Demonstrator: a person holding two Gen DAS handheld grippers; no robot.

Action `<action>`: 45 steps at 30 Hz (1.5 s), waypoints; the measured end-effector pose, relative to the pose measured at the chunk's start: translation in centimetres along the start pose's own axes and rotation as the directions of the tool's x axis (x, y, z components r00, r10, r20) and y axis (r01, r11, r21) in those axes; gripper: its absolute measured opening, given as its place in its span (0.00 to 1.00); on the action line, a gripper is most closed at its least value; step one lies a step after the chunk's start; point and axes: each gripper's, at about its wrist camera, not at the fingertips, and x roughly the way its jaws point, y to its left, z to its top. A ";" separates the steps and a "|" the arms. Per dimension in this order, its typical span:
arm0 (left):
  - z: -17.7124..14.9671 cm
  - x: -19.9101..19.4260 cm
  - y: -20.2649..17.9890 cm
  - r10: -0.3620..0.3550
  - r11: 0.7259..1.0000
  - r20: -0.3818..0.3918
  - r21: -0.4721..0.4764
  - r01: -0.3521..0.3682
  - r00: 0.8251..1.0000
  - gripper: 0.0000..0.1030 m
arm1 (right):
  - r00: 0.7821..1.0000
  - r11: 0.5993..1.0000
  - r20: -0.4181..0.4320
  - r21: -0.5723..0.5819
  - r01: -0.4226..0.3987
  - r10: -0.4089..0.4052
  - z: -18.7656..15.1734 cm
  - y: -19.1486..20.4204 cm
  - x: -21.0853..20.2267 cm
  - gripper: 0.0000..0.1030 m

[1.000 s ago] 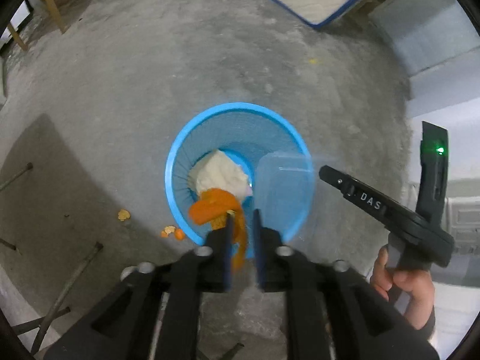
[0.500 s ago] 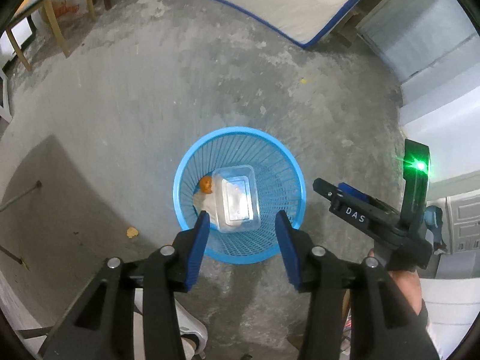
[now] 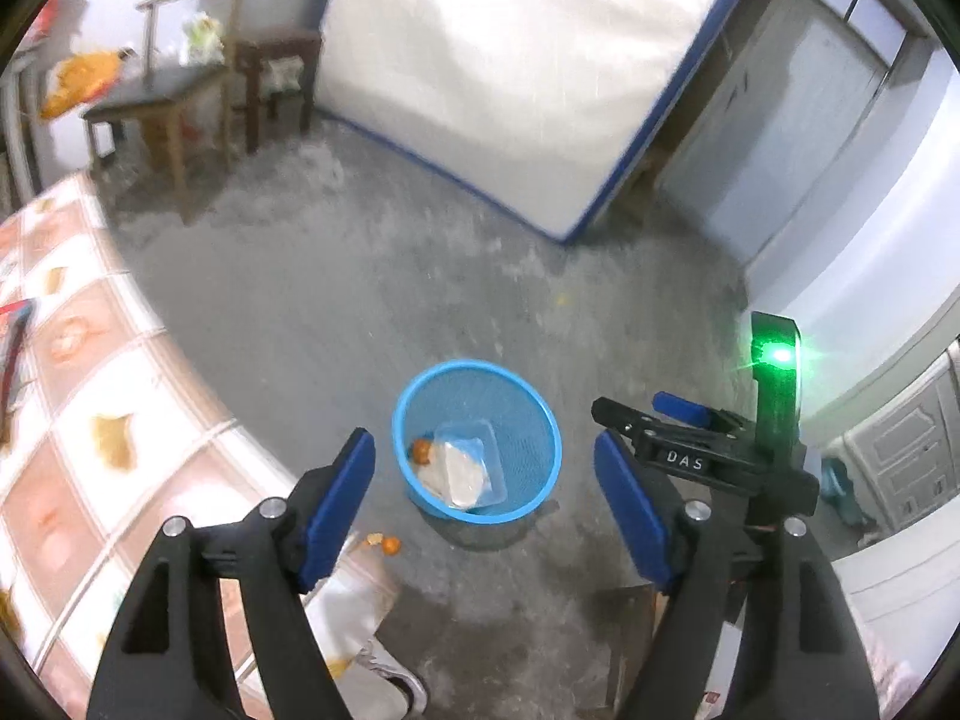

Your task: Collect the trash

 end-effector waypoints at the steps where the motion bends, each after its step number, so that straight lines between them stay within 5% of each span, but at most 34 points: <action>1: -0.9 -1.9 0.8 0.011 1.000 0.030 -0.001 -0.010 1.000 0.74 | 1.000 0.999 0.012 -0.040 -0.001 0.001 0.0 1.4 -0.7 0.92; 4: -3.9 -6.7 3.4 0.091 0.996 0.103 -0.006 -0.091 0.991 0.76 | 0.999 0.983 0.039 -0.186 -0.005 0.012 0.1 7.0 -2.7 0.92; 9: -9.8 -13.7 8.8 0.242 0.968 0.199 -0.120 -0.222 0.950 0.79 | 0.996 0.924 0.073 -0.382 -0.015 0.046 -1.4 15.4 -4.2 0.92; 14: -16.4 -19.3 15.2 0.386 0.896 0.270 -0.335 -0.290 0.882 0.79 | 0.974 0.820 0.038 -0.548 -0.168 0.225 -3.6 23.7 -4.6 0.92; 17: -19.1 -22.4 19.8 0.478 0.826 0.277 -0.464 -0.319 0.834 0.79 | 0.946 0.746 -0.046 -0.603 -0.282 0.321 -4.8 28.3 -4.1 0.92; 22: -18.8 -23.3 26.1 0.549 0.782 0.243 -0.488 -0.388 0.800 0.67 | 0.920 0.684 -0.139 -0.631 -0.367 0.366 -6.5 33.6 -3.4 0.92; 28: -17.1 -21.3 33.0 0.558 0.755 0.096 -0.473 -0.455 0.825 0.38 | 0.911 0.704 -0.188 -0.584 -0.403 0.366 -7.7 35.0 -2.8 0.92; 33: -17.7 -20.0 36.3 0.459 0.743 0.060 -0.574 -0.346 0.886 0.25 | 0.895 0.756 -0.260 -0.478 -0.447 0.364 -8.0 34.7 -1.3 0.92; 35: -18.4 -20.3 35.9 0.429 0.749 0.063 -0.583 -0.315 0.901 0.18 | 0.890 0.764 -0.271 -0.459 -0.454 0.366 -8.2 34.6 -1.2 0.92; 42: -22.3 -21.5 31.4 0.315 0.771 0.051 -0.596 -0.224 0.948 0.18 | 0.878 0.758 -0.293 -0.447 -0.476 0.378 -8.9 35.2 -1.2 0.92; 45: -23.6 -21.2 28.8 0.222 0.807 0.038 -0.568 -0.161 0.974 0.18 | 0.873 0.752 -0.292 -0.444 -0.486 0.392 -9.2 35.4 -1.7 0.92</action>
